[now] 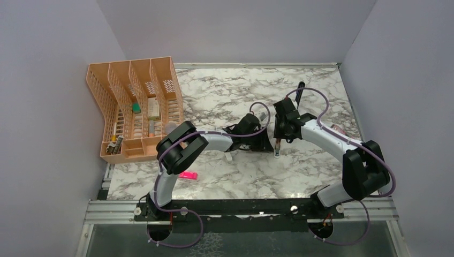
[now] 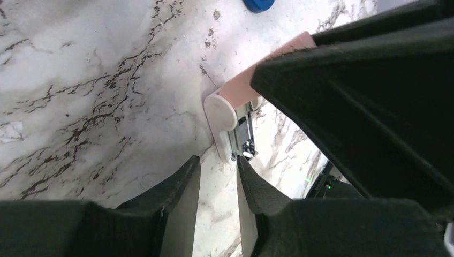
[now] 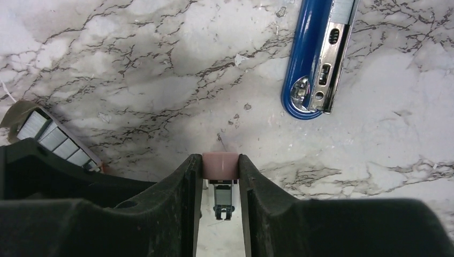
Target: Load the staples into the stapler
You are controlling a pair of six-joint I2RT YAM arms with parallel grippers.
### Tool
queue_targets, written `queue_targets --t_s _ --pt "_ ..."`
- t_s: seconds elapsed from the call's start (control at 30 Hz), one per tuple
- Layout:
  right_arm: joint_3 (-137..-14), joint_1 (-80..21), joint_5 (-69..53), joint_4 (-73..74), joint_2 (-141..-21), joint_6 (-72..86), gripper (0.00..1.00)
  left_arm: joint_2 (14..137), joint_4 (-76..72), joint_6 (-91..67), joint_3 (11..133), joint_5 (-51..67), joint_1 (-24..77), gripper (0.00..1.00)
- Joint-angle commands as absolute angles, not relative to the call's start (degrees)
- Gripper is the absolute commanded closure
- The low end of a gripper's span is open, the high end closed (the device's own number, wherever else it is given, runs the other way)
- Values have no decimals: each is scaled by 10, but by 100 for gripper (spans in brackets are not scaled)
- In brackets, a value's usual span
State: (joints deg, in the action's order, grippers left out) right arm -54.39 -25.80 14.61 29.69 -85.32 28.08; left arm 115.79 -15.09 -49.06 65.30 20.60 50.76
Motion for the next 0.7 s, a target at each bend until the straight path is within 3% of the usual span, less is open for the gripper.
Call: queue_targets --t_s 0.0,0.33,0.67 --pt "-536 -256 121 302 -825 290 68 1189 -157 -497 683 210 517 70" --pt "-508 -256 89 305 -789 302 71 1230 -130 -501 714 192 532 90" --pt "-449 -256 36 313 -762 335 73 1249 -110 -502 720 162 533 97"
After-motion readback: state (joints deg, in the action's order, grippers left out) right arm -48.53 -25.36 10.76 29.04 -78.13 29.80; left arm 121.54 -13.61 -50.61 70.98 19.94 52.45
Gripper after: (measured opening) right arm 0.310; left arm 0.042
